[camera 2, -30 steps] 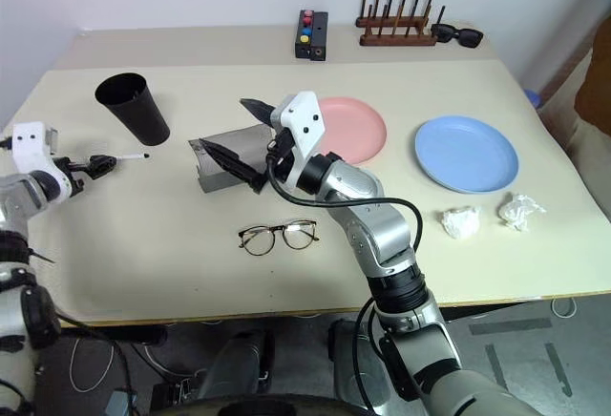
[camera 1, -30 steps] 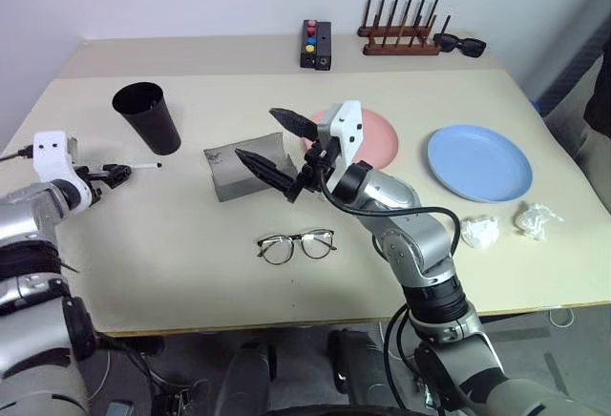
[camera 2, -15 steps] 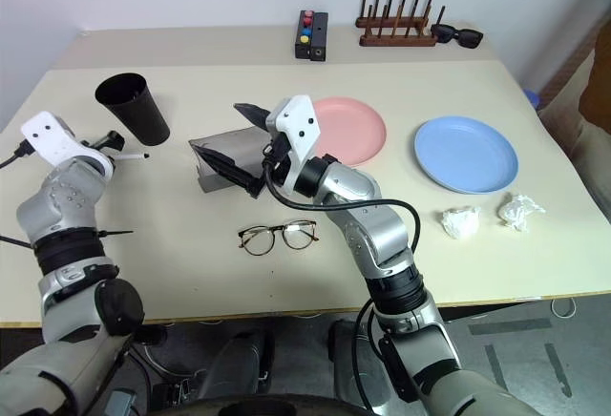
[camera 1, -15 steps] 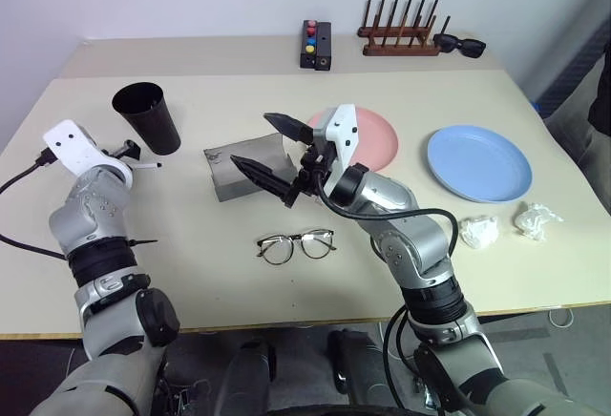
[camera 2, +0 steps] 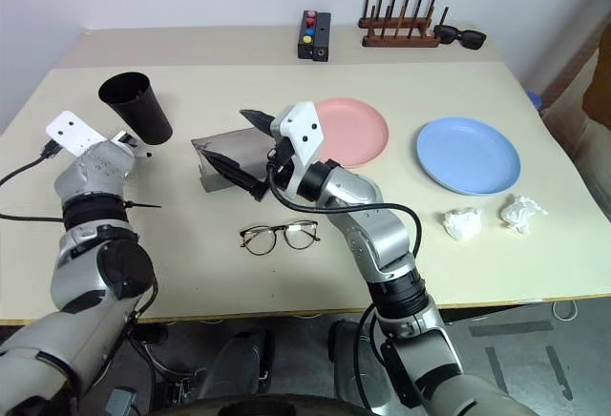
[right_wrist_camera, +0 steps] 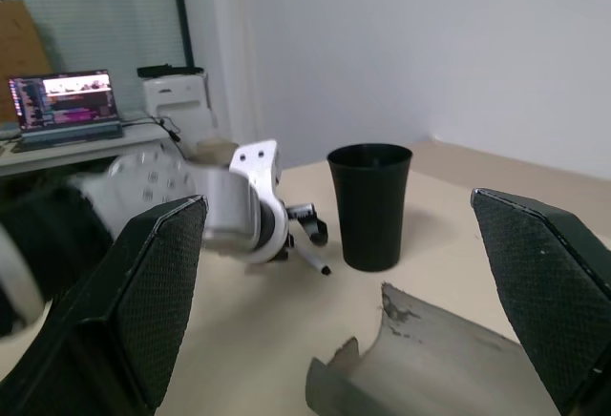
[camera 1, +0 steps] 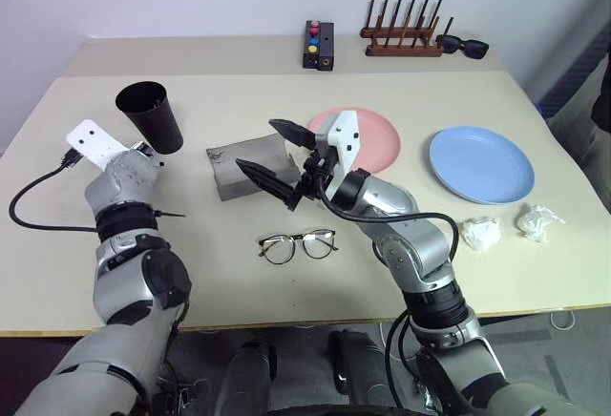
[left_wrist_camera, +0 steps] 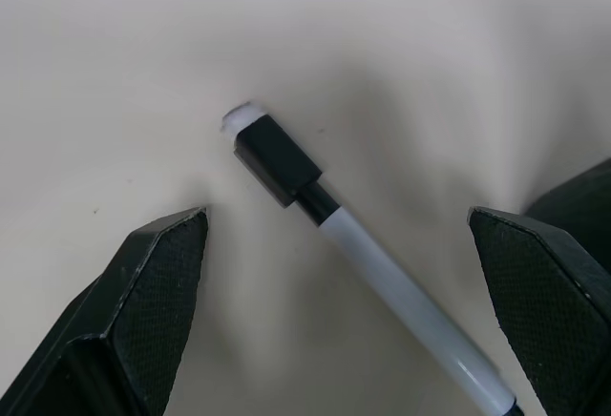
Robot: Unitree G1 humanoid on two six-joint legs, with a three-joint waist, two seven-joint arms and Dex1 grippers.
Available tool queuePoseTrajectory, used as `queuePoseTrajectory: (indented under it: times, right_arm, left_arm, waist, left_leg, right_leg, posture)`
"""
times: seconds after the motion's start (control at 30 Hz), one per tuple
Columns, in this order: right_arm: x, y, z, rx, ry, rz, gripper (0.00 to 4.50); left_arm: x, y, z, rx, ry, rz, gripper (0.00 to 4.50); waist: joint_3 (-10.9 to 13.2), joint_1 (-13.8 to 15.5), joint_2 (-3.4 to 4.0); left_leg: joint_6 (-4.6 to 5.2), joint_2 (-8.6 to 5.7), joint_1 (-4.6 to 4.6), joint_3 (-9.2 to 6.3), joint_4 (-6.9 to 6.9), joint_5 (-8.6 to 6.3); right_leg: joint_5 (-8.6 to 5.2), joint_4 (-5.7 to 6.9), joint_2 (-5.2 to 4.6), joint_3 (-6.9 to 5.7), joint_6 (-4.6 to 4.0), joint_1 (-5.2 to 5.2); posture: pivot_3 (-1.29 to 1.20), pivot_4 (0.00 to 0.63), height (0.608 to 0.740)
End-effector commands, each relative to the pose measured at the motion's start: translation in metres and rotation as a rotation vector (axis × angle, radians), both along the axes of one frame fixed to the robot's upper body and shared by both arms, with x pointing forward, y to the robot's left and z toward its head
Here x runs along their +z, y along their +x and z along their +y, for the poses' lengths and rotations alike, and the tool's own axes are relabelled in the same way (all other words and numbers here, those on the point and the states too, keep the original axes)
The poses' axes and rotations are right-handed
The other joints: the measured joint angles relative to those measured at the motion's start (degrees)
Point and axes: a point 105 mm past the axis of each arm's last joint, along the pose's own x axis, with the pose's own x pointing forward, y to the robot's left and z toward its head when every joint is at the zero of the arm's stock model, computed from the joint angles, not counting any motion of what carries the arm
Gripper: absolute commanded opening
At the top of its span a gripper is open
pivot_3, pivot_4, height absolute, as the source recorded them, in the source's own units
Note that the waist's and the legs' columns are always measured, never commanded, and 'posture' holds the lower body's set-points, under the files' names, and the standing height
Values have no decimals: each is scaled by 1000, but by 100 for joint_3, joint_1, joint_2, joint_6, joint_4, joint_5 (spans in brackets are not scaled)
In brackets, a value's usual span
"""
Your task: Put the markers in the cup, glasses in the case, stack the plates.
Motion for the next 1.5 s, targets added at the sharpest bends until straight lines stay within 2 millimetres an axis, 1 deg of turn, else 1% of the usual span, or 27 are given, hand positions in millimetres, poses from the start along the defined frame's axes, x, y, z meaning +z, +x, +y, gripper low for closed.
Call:
queuePoseTrajectory:
  times: [0.03, 0.13, 0.23, 0.37, 0.47, 0.5, 0.57, 0.6, 0.63, 0.67, 0.73, 0.77, 0.83, 0.87, 0.9, 0.97, 1.03, 1.1, 1.17, 1.23, 1.37, 1.5]
  right_arm:
    - [16, -6, -2, 2, 29, -60, 4500]
    - [16, -6, -2, -2, 31, -60, 4500]
    - [16, -6, -3, -4, 31, -61, 4500]
    - [17, -6, -3, -7, 35, -62, 4500]
    - [17, -6, -3, -6, 35, -62, 4500]
    - [17, -6, -3, -6, 36, -62, 4500]
    - [17, -6, -3, -5, 37, -62, 4500]
    - [17, -6, -3, -5, 37, -61, 4500]
    - [17, -6, -3, -5, 37, -60, 4500]
    - [17, -6, -3, -4, 37, -60, 4500]
    - [17, -6, -3, -4, 36, -58, 4500]
    - [16, -6, -3, -4, 36, -57, 4500]
    - [16, -7, -3, -5, 36, -56, 4500]
    - [17, -7, -3, -5, 37, -56, 4500]
    - [17, -7, -3, -5, 37, -56, 4500]
    - [20, -7, -3, -2, 43, -66, 4500]
    - [24, -8, -3, 1, 51, -77, 4500]
    - [30, -8, -2, 0, 62, -89, 4500]
    - [39, -7, -2, 2, 75, -113, 4500]
    - [43, -7, -2, 3, 77, -126, 4500]
    - [44, -8, -2, 5, 76, -132, 4500]
    - [49, -7, -1, -2, 76, -147, 4500]
  left_arm:
    - [-5, -6, 4, 38, -1, 99, 4447]
    - [-9, -13, 4, 84, -22, 192, 3640]
    - [-10, -21, 7, 139, -28, 243, 2129]
    - [-13, -25, 6, 155, -69, 277, 68]
    - [-13, -26, 7, 158, -58, 288, 22]
    - [-9, -27, 11, 178, -33, 267, 22]
    - [4, -25, 18, 209, 14, 170, 22]
    - [13, -24, 22, 219, 51, 114, 22]
    - [27, -22, 27, 222, 127, 36, 22]
    - [45, -19, 31, 214, 202, -53, 22]
    - [80, -15, 30, 169, 331, -250, 22]
    - [101, -14, 27, 126, 433, -336, 22]
    - [141, -13, 10, 5, 597, -527, 22]
    - [153, -13, 2, -37, 657, -582, 22]
    - [159, -13, -1, -59, 687, -612, 22]
    - [181, -8, -26, -202, 759, -733, 22]
    - [195, -4, -45, -317, 809, -813, 22]
    - [197, 0, -56, -397, 816, -841, 22]
    - [194, 11, -66, -508, 760, -870, 22]
    - [191, 18, -71, -581, 748, -879, 22]
    - [179, 25, -62, -587, 790, -824, 22]
    - [166, 28, -53, -567, 791, -791, 22]
  waist:
    - [0, -21, 0]
    - [0, -30, 0]
    - [0, -32, 0]
    - [-1, -35, 1]
    - [-1, -37, 1]
    - [-1, -38, 1]
    - [-1, -42, 1]
    - [-1, -42, 1]
    - [-1, -41, 1]
    - [-1, -39, 1]
    - [0, -21, 0]
    - [0, -10, 0]
    - [0, 23, 0]
    - [0, 37, 0]
    - [0, 47, 0]
    - [0, 75, 0]
    - [0, 112, 0]
    - [0, 114, 0]
    - [0, 106, 1]
    - [0, 90, 1]
    - [0, 57, 1]
    - [0, 9, 1]
  left_leg:
    - [0, 0, 0, 1, 0, 0]
    - [0, 0, 1, 1, -1, 0]
    - [0, 1, 3, 1, -2, 0]
    - [-1, 1, 6, 1, -5, 0]
    - [-3, 1, 7, 2, -6, 0]
    - [-3, 1, 7, 3, -6, 0]
    - [-4, 1, 7, 3, -8, 1]
    - [-5, 2, 8, 2, -11, 1]
    - [-9, 2, 8, 3, -15, 3]
    - [-16, 2, 8, 3, -20, 7]
    - [-34, 2, 5, 1, -34, 17]
    - [-44, 1, 5, 1, -45, 24]
    - [-60, 1, 5, -3, -62, 33]
    - [-61, 1, 4, -3, -64, 34]
    - [-61, 0, 4, -2, -65, 34]
    - [-61, -1, 6, 1, -67, 34]
    - [-60, -1, 6, 1, -66, 35]
    - [-58, -1, 5, 0, -64, 35]
    - [-58, -1, 5, 1, -62, 36]
    - [-57, 1, 6, 1, -62, 36]
    - [-54, 2, 7, -1, -67, 35]
    - [-53, 2, 3, -2, -67, 34]
  right_leg:
    - [0, 0, -1, 0, 0, 0]
    - [0, 0, 0, 0, 0, 0]
    - [0, 0, -1, 1, 0, 0]
    - [0, 1, -1, 2, 0, 0]
    - [0, 1, -1, 2, 0, 0]
    - [0, 1, -1, 2, 0, 0]
    - [0, 0, -1, 2, 0, 0]
    - [0, -1, -1, 4, 0, -1]
    - [0, -1, -1, 4, 0, -2]
    - [1, -2, -1, 4, 0, -4]
    - [2, -3, -1, 3, -3, -10]
    - [4, -9, 0, 3, -6, -12]
    - [5, -13, 0, 1, -9, -15]
    - [5, -16, 1, 1, -10, -15]
    - [5, -18, 1, 1, -10, -15]
    - [5, -21, -1, 3, -10, -13]
    - [5, -21, 1, 3, -10, -13]
    - [4, -21, 4, 2, -10, -13]
    - [4, -21, 5, 3, -10, -12]
    - [4, -21, 8, 2, -10, -12]
    - [3, -22, 10, 2, -9, -12]
    - [3, -24, 7, 2, -9, -14]
  posture:
    - [0, 150, 735]
    - [0, 150, 735]
    - [0, 150, 735]
    - [0, 150, 735]
    - [0, 150, 735]
    - [0, 150, 735]
    - [0, 150, 735]
    - [0, 150, 735]
    - [0, 150, 735]
    - [0, 150, 735]
    - [0, 150, 735]
    - [0, 150, 735]
    - [0, 150, 735]
    - [0, 150, 735]
    - [0, 150, 735]
    - [0, 150, 735]
    - [0, 150, 735]
    - [0, 150, 735]
    - [0, 150, 735]
    - [0, 150, 735]
    - [0, 150, 735]
    - [0, 150, 735]
